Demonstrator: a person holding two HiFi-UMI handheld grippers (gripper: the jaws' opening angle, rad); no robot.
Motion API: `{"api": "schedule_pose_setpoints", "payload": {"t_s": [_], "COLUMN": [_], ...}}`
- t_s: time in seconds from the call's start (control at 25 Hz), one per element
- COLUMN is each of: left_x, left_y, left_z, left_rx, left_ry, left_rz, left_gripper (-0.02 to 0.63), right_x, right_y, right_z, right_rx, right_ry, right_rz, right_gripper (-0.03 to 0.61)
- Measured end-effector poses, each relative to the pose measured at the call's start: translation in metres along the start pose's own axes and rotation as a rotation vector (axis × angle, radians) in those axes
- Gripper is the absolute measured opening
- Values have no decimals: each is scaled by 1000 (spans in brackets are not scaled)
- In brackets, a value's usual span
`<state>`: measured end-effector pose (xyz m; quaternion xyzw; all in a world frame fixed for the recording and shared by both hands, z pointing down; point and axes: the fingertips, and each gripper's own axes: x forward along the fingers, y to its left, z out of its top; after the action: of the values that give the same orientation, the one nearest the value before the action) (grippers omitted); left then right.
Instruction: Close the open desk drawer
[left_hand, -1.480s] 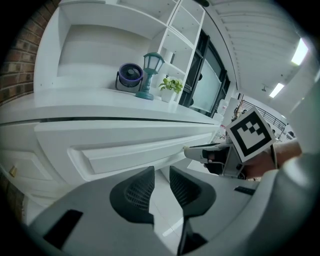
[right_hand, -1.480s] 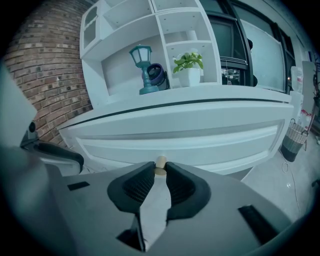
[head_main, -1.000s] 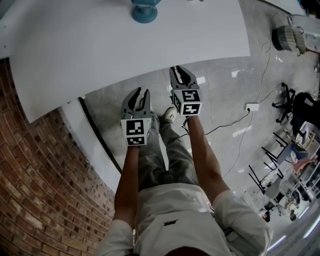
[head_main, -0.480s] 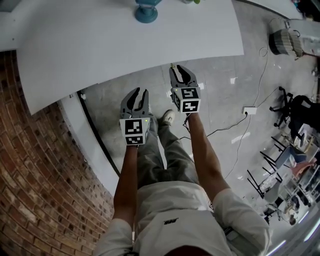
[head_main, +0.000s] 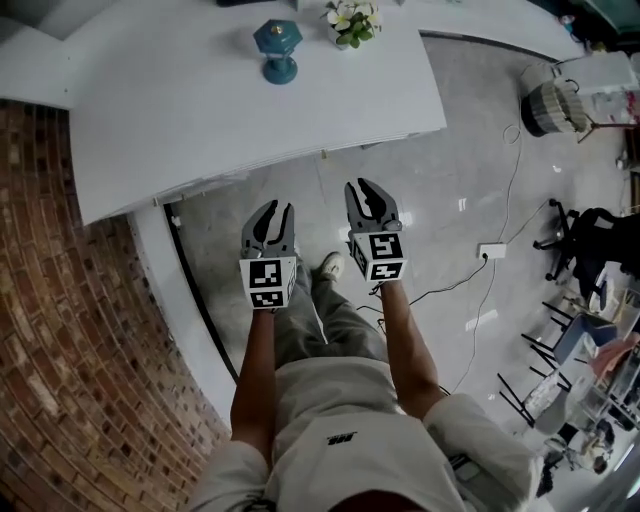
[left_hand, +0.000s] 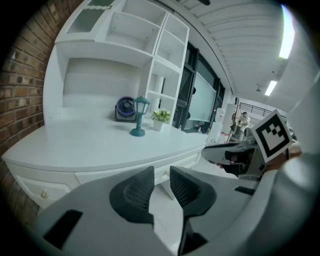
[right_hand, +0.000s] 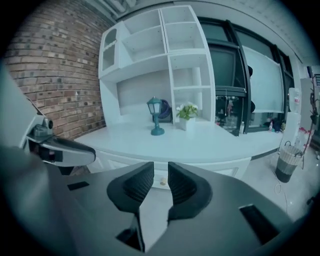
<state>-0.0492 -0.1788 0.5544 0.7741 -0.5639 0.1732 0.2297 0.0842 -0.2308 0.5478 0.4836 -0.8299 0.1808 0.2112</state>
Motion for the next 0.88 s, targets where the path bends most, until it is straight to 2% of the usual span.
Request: {"api": "schedule_pose_setpoints", "payload": {"t_s": [0.24,0.48,0.64,0.88], "left_x": [-54,-104,-127,-164], "left_y": [-46,-106,-130,-139], "left_z": [52,94,96,90], "left_rx": [51,129,154,148], "left_ry": [-92,-175,-189,-177], "left_rz": [17,-1,11,74], "left_gripper": [121,121,121,121], "right_x": [-95,-180,-206,-239], "right_y": [8,5,3,13], "right_z": [62,88,92,95], "right_rx": [-38,-65,-90,-133], "right_ry": [-124,-197,-225,-231], "right_rz": [56,56,76,126], "right_gripper": [92,92,91,91]}}
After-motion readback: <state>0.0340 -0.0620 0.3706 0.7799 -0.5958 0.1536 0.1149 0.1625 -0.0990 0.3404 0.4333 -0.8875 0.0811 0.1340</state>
